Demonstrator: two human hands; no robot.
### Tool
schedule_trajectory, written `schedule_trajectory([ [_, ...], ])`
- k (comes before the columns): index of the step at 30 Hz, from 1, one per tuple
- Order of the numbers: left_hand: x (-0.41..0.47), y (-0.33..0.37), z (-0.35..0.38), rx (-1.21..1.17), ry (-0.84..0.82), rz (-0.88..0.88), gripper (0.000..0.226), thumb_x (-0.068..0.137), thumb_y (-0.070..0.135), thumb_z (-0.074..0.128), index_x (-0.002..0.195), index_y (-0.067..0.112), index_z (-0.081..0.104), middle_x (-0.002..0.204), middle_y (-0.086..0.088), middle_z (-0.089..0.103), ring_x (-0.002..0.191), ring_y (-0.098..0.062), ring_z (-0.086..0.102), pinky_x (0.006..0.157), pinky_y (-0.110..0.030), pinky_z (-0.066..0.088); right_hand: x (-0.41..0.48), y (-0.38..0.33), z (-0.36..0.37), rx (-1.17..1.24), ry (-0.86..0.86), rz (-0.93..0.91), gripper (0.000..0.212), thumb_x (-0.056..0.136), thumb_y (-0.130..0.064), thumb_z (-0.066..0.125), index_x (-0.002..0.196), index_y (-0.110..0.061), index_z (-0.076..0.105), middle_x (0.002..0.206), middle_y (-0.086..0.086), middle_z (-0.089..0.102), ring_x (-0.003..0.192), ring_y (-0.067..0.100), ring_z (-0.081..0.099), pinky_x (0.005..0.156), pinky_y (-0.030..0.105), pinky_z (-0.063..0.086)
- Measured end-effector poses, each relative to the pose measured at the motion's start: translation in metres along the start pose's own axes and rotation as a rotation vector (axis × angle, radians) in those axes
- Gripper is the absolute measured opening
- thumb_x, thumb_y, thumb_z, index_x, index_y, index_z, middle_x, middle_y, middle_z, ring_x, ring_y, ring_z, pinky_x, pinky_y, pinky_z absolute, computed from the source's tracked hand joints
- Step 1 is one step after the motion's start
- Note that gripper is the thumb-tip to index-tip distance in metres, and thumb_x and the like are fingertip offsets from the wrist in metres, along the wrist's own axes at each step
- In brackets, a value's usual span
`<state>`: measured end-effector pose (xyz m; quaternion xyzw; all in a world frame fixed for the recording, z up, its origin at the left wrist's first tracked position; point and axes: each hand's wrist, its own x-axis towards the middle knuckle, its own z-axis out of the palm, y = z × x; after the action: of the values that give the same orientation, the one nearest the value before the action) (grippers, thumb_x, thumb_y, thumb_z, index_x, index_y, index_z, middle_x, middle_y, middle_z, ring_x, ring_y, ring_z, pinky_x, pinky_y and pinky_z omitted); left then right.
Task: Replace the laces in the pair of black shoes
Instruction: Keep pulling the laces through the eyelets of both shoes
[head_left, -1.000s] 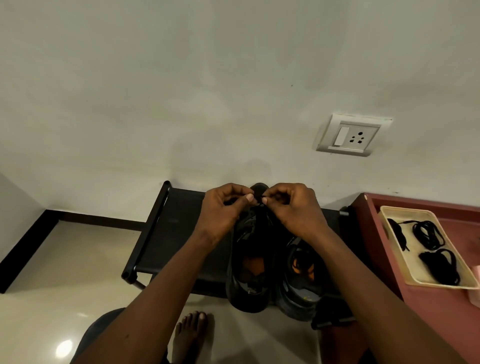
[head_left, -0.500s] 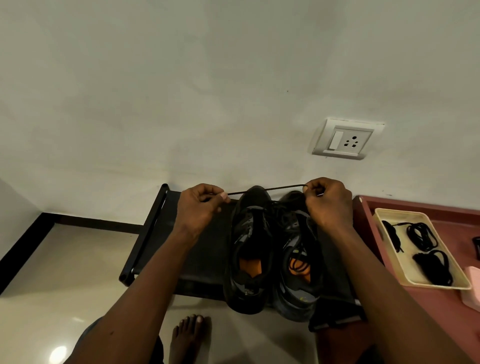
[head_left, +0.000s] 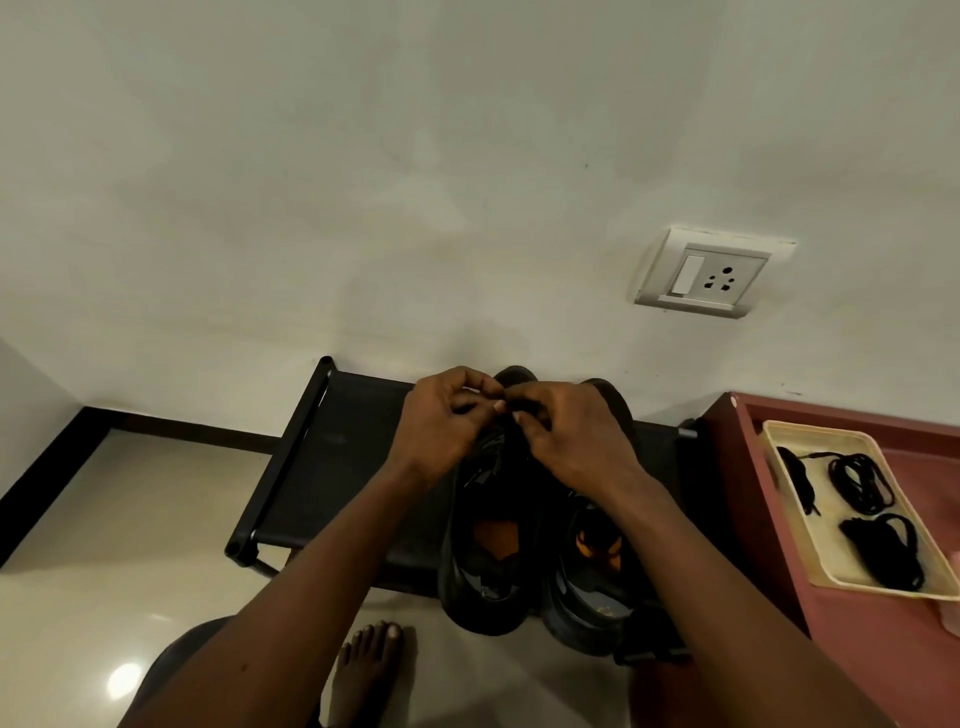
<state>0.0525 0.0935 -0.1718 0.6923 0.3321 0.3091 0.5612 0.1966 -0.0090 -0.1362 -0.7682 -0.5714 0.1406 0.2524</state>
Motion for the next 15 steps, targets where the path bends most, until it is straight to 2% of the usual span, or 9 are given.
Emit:
schedule_trajectory([
  [4,-0.002,-0.001,0.004,0.025,0.018,-0.004,0.016,0.089,0.01,0.08,0.104,0.011,0.074,0.093,0.0,0.079,0.089,-0.011,0.076,0.088,-0.036,0.063,0.0,0.002,0.001,-0.013,0.027,0.022,0.025,0.1,-0.022,0.066,0.123,-0.024,0.076,0.117,-0.002,0.077,0.107,0.016,0.07,0.1,0.037,0.055],
  [8,-0.006,-0.004,0.003,0.245,0.085,-0.044,0.037,0.087,0.041,0.08,0.116,0.02,0.072,0.104,0.01,0.075,0.095,-0.001,0.071,0.087,-0.026,0.06,0.0,0.004,0.003,-0.037,0.09,0.062,0.022,0.101,-0.026,0.065,0.119,-0.022,0.078,0.115,-0.001,0.077,0.106,0.017,0.069,0.1,0.038,0.054],
  [11,-0.015,-0.01,0.001,0.402,0.006,-0.135,0.057,0.084,0.063,0.074,0.124,0.024,0.068,0.114,0.01,0.072,0.099,-0.003,0.068,0.079,-0.019,0.055,0.0,0.008,0.007,-0.043,0.084,0.118,0.022,0.101,-0.028,0.066,0.118,-0.023,0.078,0.114,-0.002,0.075,0.101,0.013,0.066,0.094,0.027,0.051],
  [15,-0.022,-0.011,0.002,0.559,-0.109,-0.16,0.069,0.079,0.069,0.073,0.13,0.024,0.063,0.11,0.01,0.069,0.088,-0.003,0.066,0.068,-0.016,0.052,0.002,0.012,0.017,-0.083,0.058,0.152,0.018,0.099,-0.027,0.069,0.112,-0.021,0.079,0.108,-0.002,0.071,0.085,0.005,0.053,0.077,0.016,0.039],
])
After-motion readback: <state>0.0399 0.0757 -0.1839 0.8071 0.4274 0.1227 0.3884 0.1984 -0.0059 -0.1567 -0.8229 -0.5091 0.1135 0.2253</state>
